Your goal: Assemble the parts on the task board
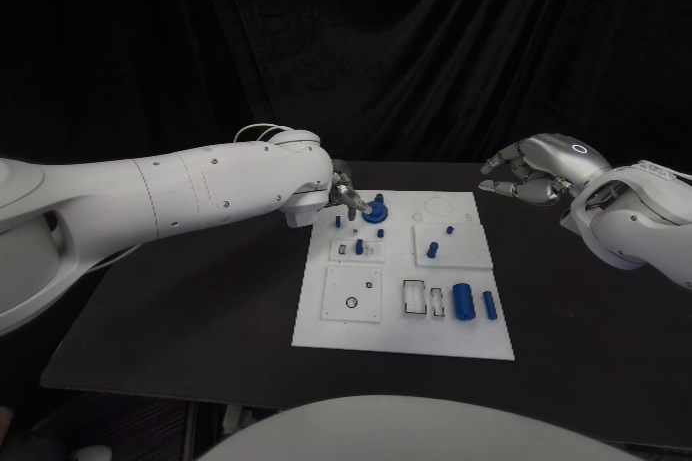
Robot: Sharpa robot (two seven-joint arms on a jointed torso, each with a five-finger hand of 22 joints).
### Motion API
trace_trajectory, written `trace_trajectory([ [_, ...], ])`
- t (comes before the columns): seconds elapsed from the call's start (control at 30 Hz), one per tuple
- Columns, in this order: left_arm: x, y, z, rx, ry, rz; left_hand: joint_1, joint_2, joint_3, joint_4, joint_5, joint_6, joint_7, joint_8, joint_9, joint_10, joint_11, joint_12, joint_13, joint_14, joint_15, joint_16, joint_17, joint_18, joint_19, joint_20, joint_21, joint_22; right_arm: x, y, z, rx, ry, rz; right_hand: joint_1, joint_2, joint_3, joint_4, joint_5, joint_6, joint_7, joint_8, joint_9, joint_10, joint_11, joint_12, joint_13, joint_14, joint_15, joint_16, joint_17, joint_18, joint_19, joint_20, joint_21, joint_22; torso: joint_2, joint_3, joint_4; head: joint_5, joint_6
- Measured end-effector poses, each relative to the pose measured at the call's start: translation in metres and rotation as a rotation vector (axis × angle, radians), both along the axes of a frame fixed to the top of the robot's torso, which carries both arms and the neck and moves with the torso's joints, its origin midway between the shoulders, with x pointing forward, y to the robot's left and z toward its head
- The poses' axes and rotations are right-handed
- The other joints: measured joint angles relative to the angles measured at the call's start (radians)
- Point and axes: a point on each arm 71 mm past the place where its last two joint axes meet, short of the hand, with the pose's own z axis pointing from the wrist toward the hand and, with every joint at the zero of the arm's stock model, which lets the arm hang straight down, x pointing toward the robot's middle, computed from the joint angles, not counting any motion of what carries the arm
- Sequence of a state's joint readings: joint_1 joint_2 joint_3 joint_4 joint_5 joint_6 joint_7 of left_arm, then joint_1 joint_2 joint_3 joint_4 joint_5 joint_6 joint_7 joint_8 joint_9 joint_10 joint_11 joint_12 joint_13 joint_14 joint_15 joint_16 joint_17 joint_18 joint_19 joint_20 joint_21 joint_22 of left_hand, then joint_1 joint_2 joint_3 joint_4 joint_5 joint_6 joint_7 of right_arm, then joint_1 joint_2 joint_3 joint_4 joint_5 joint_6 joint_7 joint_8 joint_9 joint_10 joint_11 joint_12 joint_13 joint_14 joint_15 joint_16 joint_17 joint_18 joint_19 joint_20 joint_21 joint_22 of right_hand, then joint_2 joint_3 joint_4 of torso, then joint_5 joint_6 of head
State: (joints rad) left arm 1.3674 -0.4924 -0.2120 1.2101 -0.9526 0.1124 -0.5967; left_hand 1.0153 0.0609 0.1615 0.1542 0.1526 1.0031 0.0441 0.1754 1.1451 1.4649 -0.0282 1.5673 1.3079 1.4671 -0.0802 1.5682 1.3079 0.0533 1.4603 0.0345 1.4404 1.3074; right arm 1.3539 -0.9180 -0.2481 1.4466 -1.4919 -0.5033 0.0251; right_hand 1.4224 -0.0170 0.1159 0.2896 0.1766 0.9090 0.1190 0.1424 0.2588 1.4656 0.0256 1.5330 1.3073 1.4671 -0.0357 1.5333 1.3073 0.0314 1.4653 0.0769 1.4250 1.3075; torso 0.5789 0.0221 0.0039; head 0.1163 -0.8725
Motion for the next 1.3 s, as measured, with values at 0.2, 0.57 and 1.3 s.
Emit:
trace_trajectory([
  [0.2,0.005,-0.007,-0.004,0.050,0.063,0.003,0.000,0.000,-0.005,-0.005,-0.007,0.012,-0.005,0.000,0.000,0.000,0.000,0.000,0.000,0.000,0.000,0.000,0.000,0.000,0.000,0.000,0.000,0.000,0.000,0.003,0.000,0.001,0.000,0.005,0.000,0.000,0.000,0.000,0.000,0.000,0.000,0.000,0.000,0.000,0.000,0.000,0.000,0.000,0.000,0.000,0.000,0.000,0.000,0.000,0.000,0.000,0.000,-0.0045,0.0024,-0.001,0.000],
  [0.57,0.006,-0.013,-0.017,0.107,0.142,-0.001,0.000,0.000,-0.002,-0.014,-0.007,0.016,-0.001,-0.002,-0.012,0.000,0.000,0.000,0.000,0.000,0.000,0.000,0.000,0.000,0.000,0.000,0.000,0.000,0.000,0.002,0.000,0.001,0.000,0.004,-0.004,0.004,0.000,0.000,0.000,0.000,0.000,0.000,-0.001,0.000,0.000,0.000,0.000,0.000,0.000,0.000,0.000,0.000,0.000,0.000,0.000,0.000,0.001,-0.0064,0.0013,-0.002,0.000],
  [1.3,-0.002,-0.021,-0.041,0.143,0.226,-0.029,0.006,0.006,0.002,-0.023,-0.007,0.023,-0.001,-0.032,-0.054,0.000,0.000,0.000,0.000,0.000,0.000,0.000,0.000,0.000,0.000,0.000,-0.014,0.000,0.001,0.004,0.000,0.000,-0.001,0.006,-0.004,0.004,0.000,0.000,0.005,0.000,0.000,0.000,-0.001,0.000,0.000,0.000,0.000,0.000,0.000,0.000,0.000,0.000,0.000,0.000,0.000,0.000,-0.001,-0.0039,0.0016,-0.009,0.000],
])
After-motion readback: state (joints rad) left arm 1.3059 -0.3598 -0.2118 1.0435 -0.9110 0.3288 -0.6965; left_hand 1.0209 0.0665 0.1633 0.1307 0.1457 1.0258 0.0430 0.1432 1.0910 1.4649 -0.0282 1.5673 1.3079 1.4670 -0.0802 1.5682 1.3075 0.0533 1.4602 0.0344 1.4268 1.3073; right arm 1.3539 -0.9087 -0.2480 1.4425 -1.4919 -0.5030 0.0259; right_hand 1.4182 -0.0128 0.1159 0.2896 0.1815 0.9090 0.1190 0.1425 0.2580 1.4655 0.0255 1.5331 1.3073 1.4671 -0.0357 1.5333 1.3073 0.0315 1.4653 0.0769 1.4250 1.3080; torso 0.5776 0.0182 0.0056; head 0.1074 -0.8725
